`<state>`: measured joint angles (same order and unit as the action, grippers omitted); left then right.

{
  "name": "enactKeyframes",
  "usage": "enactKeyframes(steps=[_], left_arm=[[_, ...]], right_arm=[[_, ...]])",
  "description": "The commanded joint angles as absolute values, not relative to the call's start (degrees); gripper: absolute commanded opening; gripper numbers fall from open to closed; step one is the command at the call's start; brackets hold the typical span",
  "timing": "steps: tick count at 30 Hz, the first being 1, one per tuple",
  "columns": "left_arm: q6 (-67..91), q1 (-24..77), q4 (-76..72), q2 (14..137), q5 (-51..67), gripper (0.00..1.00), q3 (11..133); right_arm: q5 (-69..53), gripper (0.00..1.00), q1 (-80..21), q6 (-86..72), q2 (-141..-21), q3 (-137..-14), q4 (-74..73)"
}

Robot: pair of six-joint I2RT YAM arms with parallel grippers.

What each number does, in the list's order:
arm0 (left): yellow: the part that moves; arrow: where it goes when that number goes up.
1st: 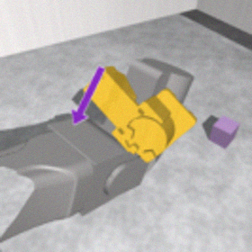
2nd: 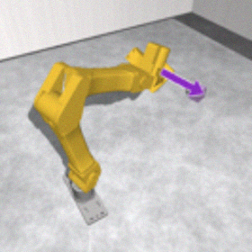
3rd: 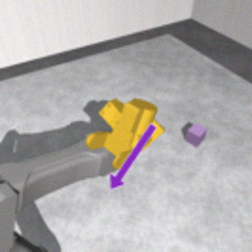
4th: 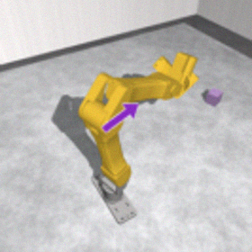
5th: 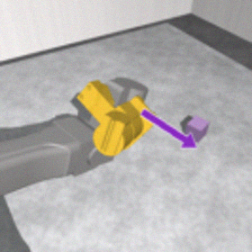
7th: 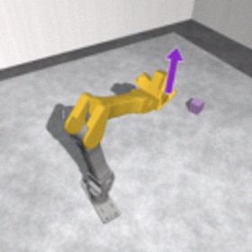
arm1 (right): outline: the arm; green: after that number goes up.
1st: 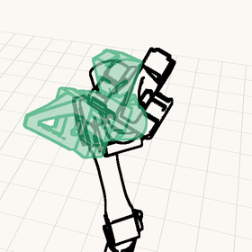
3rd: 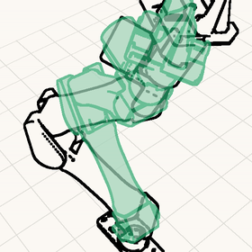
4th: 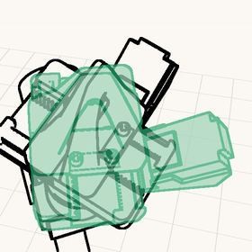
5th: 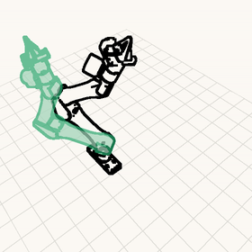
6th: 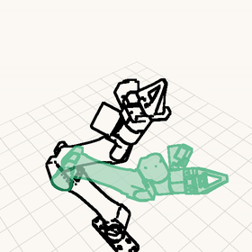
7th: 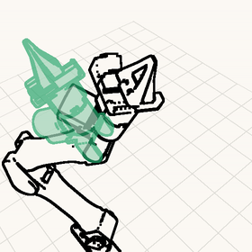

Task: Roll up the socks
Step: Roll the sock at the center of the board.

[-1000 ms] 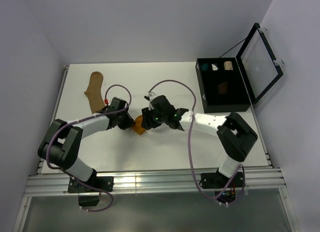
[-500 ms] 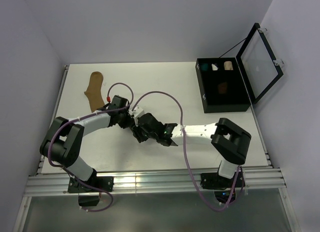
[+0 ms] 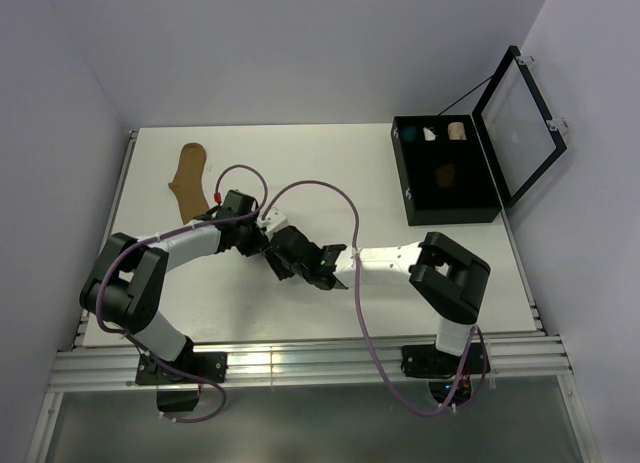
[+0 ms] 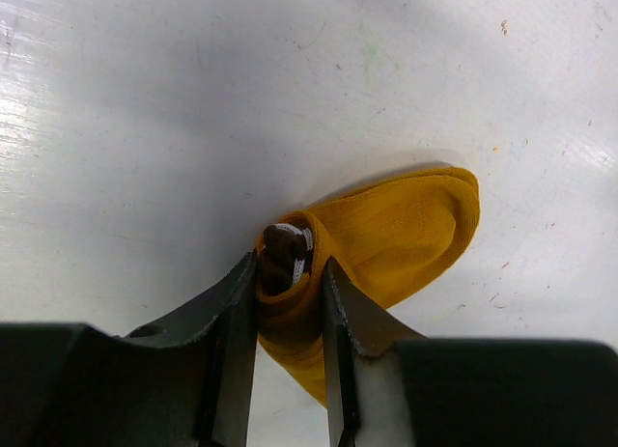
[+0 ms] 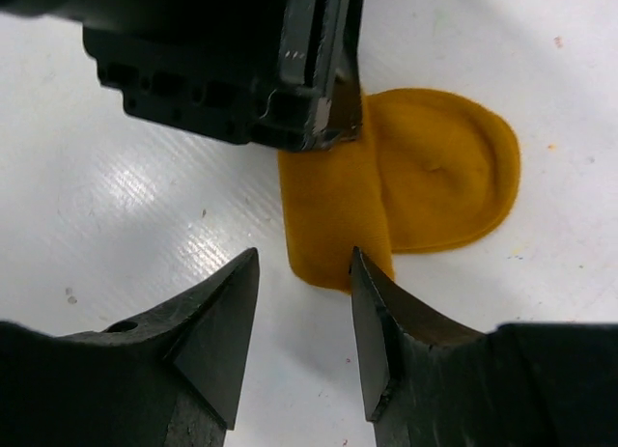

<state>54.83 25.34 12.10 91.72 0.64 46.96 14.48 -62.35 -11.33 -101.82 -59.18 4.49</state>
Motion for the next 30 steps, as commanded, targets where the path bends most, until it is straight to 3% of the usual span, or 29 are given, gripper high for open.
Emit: enactKeyframes(steps=[1, 30], left_arm=[[52.74, 25.49, 15.38, 93.34, 1.14, 0.28, 47.37], [51.59, 26.45, 15.21, 94.66, 4.04, 0.27, 48.6]], right_arm=[[18.28, 0.51, -62.05, -10.72, -102.66, -61.87, 4.92], [15.47, 0.57, -61.79, -4.75, -112.32, -61.17, 13.18]])
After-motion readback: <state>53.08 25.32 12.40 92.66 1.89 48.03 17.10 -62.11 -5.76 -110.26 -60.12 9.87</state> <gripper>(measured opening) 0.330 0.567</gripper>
